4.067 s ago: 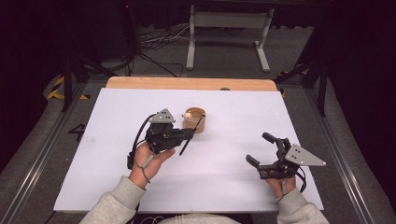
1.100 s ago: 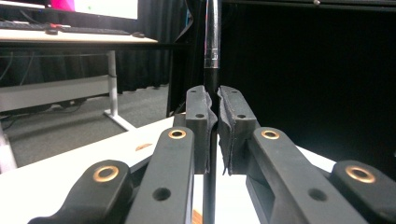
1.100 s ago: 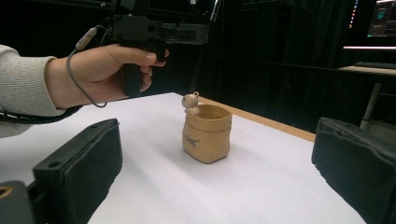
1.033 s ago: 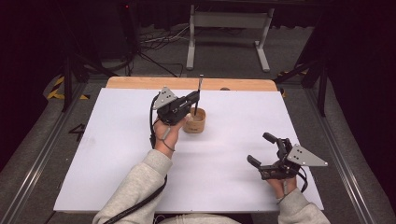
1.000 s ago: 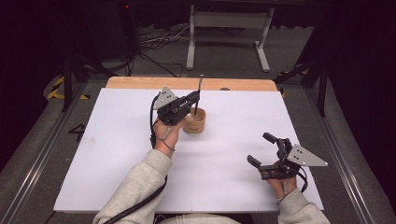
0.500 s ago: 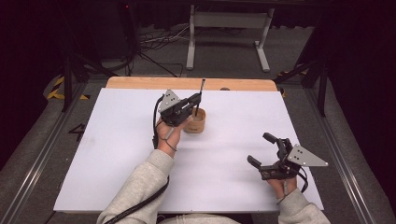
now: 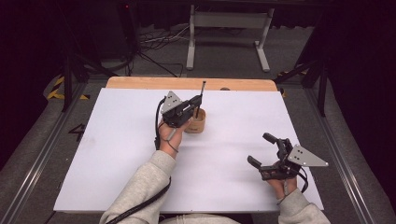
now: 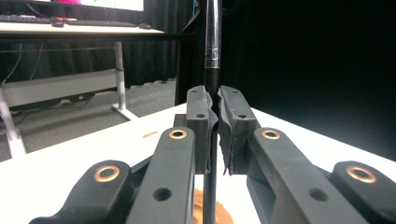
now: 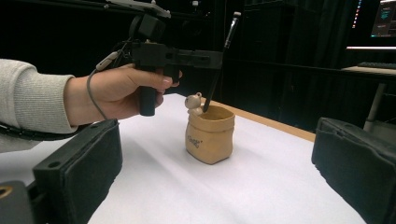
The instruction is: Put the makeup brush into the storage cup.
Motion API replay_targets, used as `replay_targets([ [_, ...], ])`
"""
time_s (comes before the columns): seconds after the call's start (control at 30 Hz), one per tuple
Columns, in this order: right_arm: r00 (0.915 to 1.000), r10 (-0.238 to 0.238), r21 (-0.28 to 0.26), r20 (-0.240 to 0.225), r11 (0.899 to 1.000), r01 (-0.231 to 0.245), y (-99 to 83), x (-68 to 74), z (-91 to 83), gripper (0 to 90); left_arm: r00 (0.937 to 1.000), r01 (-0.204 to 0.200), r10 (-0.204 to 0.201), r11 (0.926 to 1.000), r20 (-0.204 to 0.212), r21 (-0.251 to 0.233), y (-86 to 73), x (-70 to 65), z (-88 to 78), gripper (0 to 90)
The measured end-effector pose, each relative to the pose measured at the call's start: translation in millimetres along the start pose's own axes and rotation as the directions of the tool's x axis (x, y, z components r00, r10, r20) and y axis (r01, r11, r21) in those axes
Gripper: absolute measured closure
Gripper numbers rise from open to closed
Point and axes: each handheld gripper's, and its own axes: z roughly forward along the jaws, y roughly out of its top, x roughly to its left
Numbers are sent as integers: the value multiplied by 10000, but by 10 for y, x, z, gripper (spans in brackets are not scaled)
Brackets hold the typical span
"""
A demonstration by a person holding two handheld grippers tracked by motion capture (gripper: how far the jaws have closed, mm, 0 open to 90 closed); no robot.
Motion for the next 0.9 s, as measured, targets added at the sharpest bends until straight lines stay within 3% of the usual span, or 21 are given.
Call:
replay_targets([
  [0.9,9999,82,34,-150,10000,-82,-13,5,22,21,9995,301,-302,9990,25,342,-170,22,-35,832],
])
